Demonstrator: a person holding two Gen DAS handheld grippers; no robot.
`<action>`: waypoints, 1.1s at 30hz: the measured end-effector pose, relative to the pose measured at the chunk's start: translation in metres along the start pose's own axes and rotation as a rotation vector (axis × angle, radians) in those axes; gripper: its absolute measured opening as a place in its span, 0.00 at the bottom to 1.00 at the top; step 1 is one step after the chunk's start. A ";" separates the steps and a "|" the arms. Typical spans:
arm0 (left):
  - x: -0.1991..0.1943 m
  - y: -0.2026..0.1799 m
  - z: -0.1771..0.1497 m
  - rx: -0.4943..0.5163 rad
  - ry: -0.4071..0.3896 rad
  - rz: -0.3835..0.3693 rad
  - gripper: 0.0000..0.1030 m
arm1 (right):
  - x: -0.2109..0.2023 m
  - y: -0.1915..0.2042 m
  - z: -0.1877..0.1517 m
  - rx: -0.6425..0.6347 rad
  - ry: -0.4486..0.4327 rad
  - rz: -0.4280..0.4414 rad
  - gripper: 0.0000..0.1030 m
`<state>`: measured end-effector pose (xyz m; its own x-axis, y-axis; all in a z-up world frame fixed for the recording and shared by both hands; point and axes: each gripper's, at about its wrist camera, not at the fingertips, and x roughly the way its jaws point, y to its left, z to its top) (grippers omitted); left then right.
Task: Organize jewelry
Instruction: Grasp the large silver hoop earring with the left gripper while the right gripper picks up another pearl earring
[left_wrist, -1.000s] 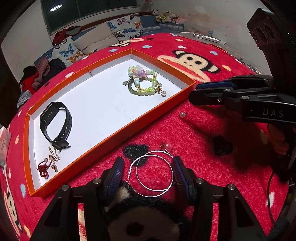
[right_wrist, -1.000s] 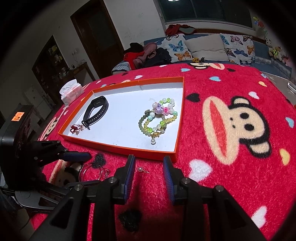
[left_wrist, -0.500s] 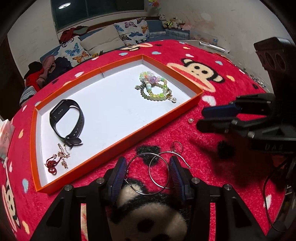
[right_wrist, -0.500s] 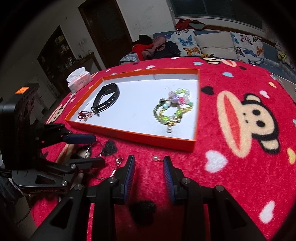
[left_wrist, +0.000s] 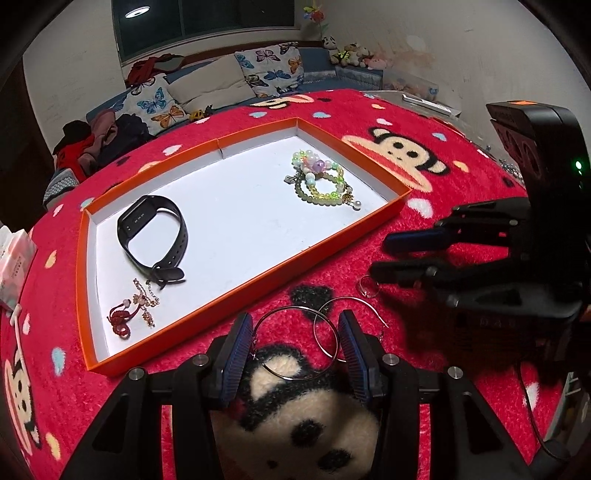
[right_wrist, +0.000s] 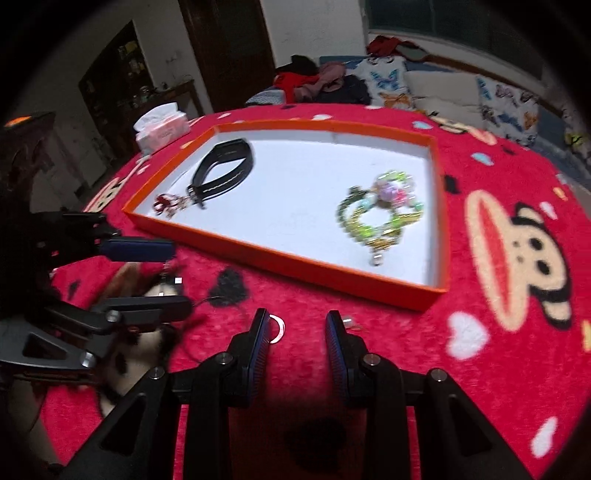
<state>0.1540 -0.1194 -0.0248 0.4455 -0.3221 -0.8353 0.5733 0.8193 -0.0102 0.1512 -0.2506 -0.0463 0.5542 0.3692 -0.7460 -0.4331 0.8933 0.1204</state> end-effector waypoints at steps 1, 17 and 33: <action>-0.001 0.001 0.000 -0.003 -0.002 -0.001 0.50 | -0.001 -0.002 0.000 0.005 0.000 -0.007 0.33; -0.007 0.005 -0.003 -0.016 -0.010 -0.004 0.50 | 0.003 0.015 -0.003 -0.099 0.026 -0.021 0.33; -0.005 0.007 -0.005 -0.023 -0.004 -0.004 0.50 | 0.003 -0.015 0.000 -0.022 0.013 -0.093 0.33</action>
<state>0.1527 -0.1094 -0.0230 0.4456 -0.3272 -0.8333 0.5595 0.8284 -0.0261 0.1586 -0.2627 -0.0503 0.5833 0.2815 -0.7619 -0.3959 0.9176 0.0360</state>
